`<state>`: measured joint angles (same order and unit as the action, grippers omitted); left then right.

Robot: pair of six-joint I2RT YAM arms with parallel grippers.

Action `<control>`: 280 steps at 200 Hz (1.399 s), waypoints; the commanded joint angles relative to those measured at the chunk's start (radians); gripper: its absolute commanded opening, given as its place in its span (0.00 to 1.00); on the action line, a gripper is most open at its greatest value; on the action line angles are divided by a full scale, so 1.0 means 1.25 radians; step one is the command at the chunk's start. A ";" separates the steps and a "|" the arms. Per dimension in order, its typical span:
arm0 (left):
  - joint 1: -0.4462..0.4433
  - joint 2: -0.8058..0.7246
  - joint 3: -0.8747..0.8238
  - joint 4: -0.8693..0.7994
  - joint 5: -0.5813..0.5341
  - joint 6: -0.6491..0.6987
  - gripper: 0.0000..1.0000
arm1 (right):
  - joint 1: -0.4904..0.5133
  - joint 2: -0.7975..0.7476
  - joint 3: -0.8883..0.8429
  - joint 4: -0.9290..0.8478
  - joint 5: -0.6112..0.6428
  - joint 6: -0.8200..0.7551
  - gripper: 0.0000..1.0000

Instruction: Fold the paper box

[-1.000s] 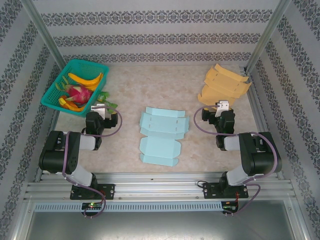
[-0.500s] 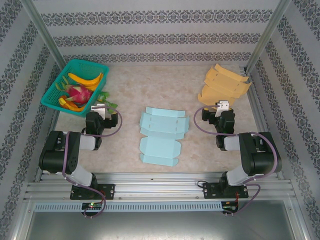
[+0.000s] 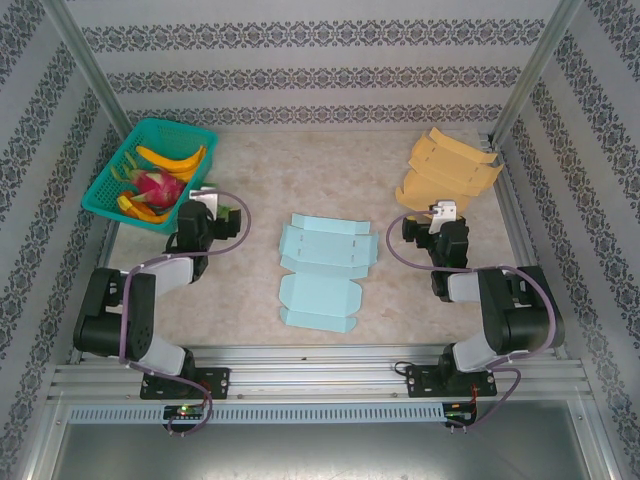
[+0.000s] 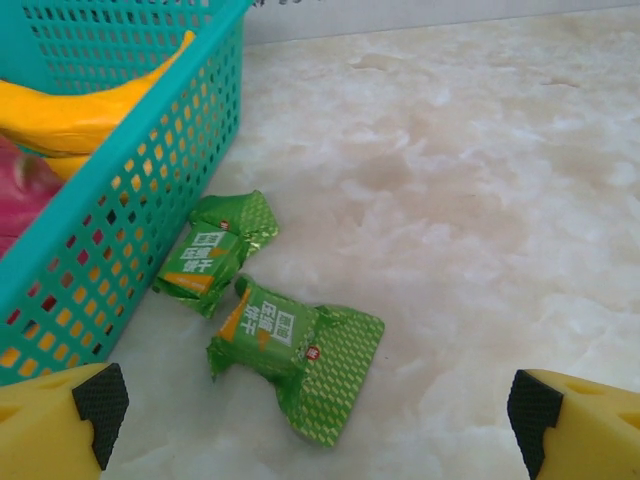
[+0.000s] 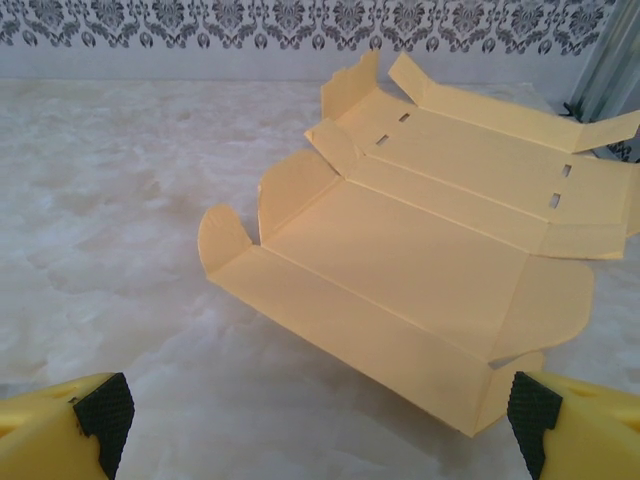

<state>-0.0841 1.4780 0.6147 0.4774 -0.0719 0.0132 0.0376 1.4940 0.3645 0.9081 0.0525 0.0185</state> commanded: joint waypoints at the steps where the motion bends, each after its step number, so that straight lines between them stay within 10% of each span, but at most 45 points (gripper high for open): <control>1: -0.003 -0.067 0.026 -0.154 -0.125 -0.091 1.00 | 0.018 -0.054 -0.001 -0.025 0.055 -0.007 0.98; 42: -0.003 -0.202 0.008 -0.181 0.042 -0.235 1.00 | 0.068 -0.151 0.045 -0.218 0.206 0.007 0.98; 124: -0.004 -0.126 0.103 -0.274 0.341 -0.201 1.00 | 0.151 -0.253 0.085 -0.324 0.226 -0.009 0.98; 212: -0.210 -0.124 0.286 -0.652 0.170 -0.194 1.00 | 0.156 -0.303 0.106 -0.392 0.243 0.003 0.98; 280: -0.362 -0.031 0.278 -0.679 0.052 -0.263 1.00 | 0.168 -0.307 0.118 -0.411 0.213 0.005 0.98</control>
<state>-0.4923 1.3746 0.9588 -0.3149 0.0776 -0.2749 0.2302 1.1206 0.4763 0.4095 0.3290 0.0189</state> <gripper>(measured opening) 0.998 0.978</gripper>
